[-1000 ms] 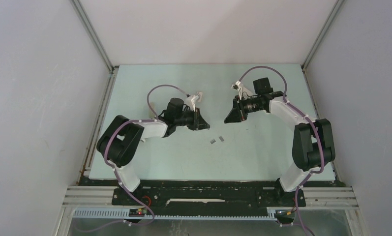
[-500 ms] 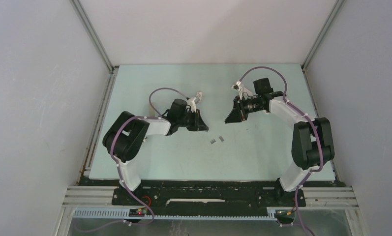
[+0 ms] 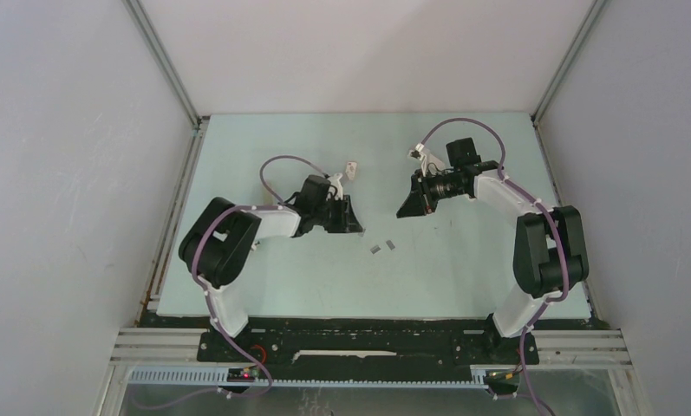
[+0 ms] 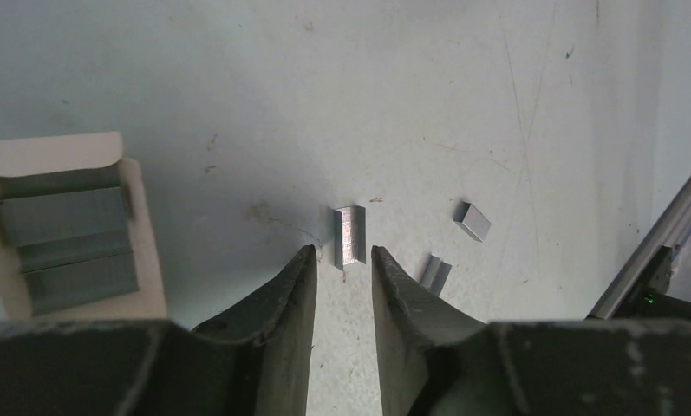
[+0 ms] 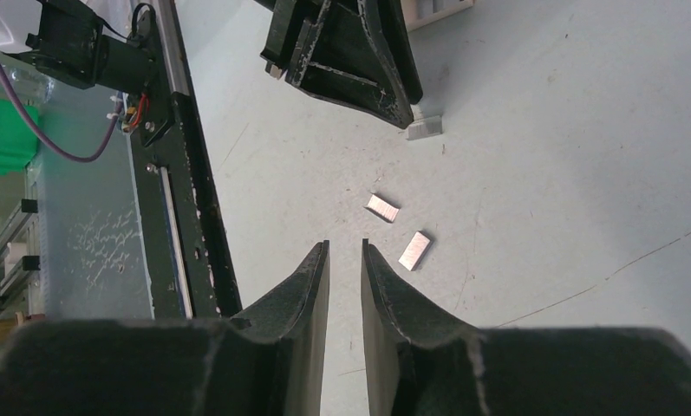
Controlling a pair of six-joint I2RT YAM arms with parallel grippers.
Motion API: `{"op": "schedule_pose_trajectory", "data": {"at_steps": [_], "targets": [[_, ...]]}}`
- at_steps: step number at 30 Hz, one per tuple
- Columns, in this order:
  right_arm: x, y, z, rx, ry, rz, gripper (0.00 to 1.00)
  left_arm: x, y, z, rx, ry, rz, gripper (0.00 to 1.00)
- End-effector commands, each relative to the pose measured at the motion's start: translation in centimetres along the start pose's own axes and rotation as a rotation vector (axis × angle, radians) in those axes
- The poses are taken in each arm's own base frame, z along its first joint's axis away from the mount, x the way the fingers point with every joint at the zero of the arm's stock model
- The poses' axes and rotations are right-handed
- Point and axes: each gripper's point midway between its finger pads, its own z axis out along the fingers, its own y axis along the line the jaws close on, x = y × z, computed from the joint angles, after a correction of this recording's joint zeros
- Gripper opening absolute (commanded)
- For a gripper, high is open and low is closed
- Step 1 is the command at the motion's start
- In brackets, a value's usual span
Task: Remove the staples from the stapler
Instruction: Place the staple at the center of the board.
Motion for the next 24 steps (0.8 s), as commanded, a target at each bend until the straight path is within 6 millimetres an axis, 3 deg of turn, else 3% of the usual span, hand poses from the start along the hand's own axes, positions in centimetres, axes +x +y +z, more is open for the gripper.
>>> {"op": "schedule_pose_trajectory", "data": {"at_steps": [1,16,24], "targets": [[0.0,-0.1,-0.1,0.005,-0.004,0.012,0.28,-4.0,-2.1,-1.7,-0.008,-0.102,0.083,0.36],[0.1,-0.2,0.5,0.037,0.020,-0.002,0.28,-4.4,-2.6,-4.7,-0.133,-0.154,0.145,0.29],[-0.1,0.0,0.4,0.034,0.012,-0.003,0.28,-4.8,-3.7,-4.3,-0.146,-0.194,0.144,0.27]]}}
